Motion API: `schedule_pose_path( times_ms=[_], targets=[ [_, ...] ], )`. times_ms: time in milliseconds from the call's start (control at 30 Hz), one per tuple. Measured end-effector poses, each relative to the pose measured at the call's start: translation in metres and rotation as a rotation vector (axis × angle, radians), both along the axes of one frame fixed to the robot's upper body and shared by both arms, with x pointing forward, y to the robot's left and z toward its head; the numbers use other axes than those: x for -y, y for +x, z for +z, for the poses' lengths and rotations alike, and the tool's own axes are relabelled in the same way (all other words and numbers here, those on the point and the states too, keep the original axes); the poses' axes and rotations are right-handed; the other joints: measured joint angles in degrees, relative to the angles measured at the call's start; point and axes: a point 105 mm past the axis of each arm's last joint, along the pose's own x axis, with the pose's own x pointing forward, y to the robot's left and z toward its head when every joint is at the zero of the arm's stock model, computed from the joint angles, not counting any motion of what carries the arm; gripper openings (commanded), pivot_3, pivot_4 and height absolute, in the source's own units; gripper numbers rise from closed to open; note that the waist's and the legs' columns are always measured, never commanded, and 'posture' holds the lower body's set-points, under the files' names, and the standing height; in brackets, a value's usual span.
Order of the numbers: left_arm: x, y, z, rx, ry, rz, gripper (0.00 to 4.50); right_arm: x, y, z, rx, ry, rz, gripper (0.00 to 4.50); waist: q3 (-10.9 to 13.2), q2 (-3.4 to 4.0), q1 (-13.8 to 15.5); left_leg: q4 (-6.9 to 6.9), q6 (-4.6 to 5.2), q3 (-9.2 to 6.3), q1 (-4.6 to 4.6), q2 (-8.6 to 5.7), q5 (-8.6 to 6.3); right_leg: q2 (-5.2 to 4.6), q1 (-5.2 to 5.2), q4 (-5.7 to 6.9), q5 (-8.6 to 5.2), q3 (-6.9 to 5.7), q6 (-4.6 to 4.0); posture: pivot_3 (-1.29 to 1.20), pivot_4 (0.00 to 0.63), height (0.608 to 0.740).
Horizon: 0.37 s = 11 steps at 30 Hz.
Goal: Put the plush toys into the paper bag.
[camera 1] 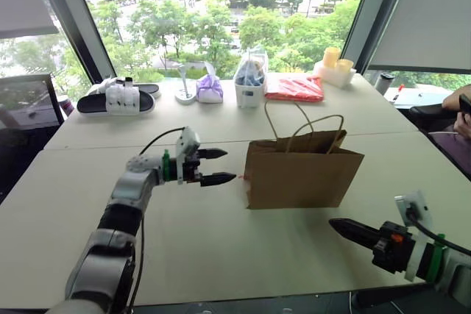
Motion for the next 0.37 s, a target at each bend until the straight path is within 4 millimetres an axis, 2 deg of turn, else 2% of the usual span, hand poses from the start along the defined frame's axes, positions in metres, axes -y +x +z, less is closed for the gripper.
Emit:
schedule_pose_path(
  times_ms=[233,367],
  targets=[
    [-0.018,-0.059,-0.023,-0.165,-0.049,0.231,4.43,0.038,0.001,-0.015,0.008,-0.075,-0.126,0.0,-0.04,0.06,1.28,0.01,-0.02,0.05,0.07,0.04,-0.01,0.0,0.11,-0.03,-0.01,0.04,-0.04,0.0,0.15,0.74],
    [-0.018,-0.076,-0.029,-0.231,-0.072,0.327,4.43,0.054,0.0,-0.025,-0.014,-0.103,-0.159,0.0,-0.04,0.07,1.36,0.01,-0.03,0.08,0.09,0.05,-0.01,0.0,0.13,-0.05,-0.01,0.05,-0.04,0.0,0.15,0.74]
  ],
)
